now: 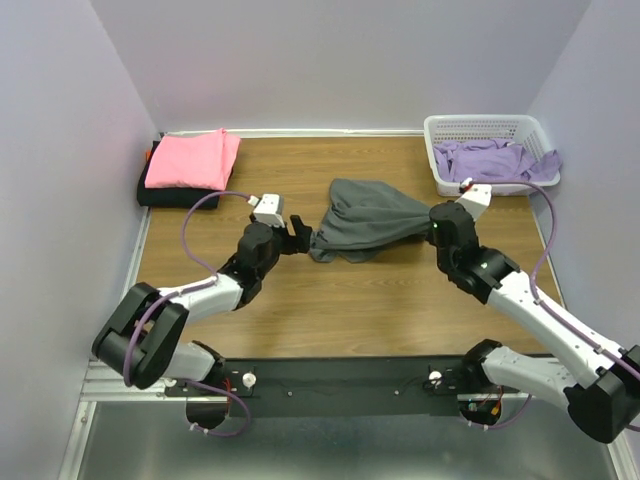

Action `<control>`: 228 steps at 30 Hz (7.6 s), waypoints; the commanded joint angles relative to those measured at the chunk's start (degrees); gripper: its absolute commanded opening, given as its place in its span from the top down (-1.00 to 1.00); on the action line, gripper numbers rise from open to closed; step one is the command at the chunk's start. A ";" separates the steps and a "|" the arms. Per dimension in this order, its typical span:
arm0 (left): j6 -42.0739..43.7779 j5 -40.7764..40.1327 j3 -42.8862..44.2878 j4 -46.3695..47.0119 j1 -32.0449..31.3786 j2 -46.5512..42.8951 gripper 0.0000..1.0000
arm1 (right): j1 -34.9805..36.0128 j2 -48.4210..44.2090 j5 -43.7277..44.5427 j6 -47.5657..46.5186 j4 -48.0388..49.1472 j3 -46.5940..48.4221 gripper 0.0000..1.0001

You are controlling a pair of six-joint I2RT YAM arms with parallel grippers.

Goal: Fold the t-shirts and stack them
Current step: Flatten the tshirt out

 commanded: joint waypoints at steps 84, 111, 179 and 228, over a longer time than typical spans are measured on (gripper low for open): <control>16.18 1.07 21.21 -25.59 -4.48 -15.62 0.71 | -7.78 3.90 -2.87 -12.46 4.52 18.03 0.96; -6.95 -2.60 -8.68 -16.19 2.29 -20.99 -0.63 | -8.49 -1.64 -2.51 -6.66 5.40 3.86 0.97; -5.56 -10.69 5.54 -19.51 -6.50 -5.85 1.00 | -9.19 -0.94 -4.88 -9.11 7.07 6.83 0.96; 23.72 -3.49 60.05 -31.48 4.39 -1.58 1.00 | -9.54 4.84 -13.15 -19.31 15.33 26.97 0.97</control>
